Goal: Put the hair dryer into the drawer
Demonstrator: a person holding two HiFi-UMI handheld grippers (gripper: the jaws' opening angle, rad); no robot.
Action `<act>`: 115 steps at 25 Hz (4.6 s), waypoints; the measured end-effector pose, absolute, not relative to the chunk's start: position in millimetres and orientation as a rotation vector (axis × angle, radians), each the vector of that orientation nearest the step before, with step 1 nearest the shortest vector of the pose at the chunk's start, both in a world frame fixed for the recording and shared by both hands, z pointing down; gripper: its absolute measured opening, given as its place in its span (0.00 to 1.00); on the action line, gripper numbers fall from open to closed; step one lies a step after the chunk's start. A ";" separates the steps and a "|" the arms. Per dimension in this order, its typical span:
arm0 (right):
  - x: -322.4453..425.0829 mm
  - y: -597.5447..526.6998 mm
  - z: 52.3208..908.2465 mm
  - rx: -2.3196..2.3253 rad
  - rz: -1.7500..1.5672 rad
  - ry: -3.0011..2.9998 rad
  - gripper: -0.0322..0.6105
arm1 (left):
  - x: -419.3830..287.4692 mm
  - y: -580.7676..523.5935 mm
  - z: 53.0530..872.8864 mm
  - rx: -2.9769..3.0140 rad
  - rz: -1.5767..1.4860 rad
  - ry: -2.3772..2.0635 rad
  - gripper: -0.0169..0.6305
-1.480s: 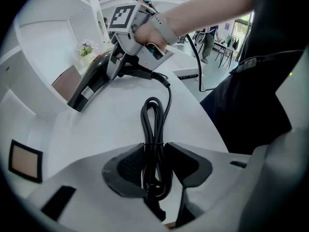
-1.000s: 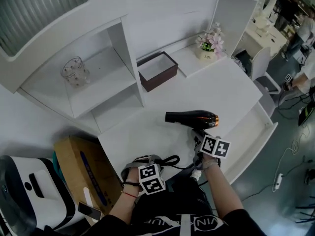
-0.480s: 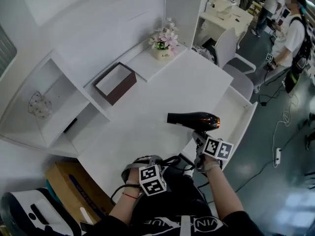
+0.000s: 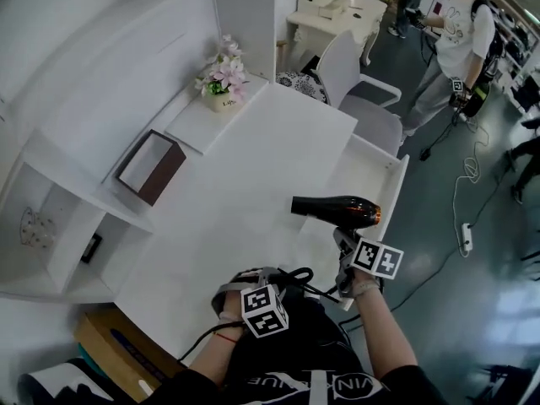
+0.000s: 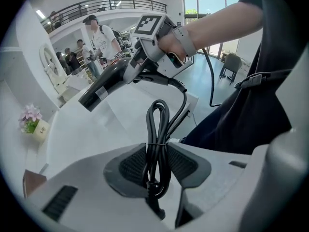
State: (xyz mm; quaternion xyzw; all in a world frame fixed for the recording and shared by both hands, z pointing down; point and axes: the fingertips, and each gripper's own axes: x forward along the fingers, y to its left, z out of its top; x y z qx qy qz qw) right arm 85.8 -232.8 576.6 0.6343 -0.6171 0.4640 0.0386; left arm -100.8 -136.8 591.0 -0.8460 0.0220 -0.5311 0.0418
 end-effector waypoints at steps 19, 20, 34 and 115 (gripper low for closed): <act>184.5 -217.4 607.9 1.889 1.357 -1.758 0.32 | 5.8 -127.8 613.1 -2.615 -1.632 -0.090 0.24; 185.1 -220.0 610.3 1.868 1.353 -1.759 0.32 | 8.1 -128.4 614.8 -2.621 -1.639 -0.083 0.24; 184.6 -260.0 653.8 1.509 1.278 -1.721 0.32 | 37.0 -142.8 640.5 -2.714 -1.722 0.044 0.24; 158.1 -308.9 688.9 1.063 0.697 -1.841 0.09 | 56.5 -190.8 675.4 -2.695 -1.776 0.508 0.06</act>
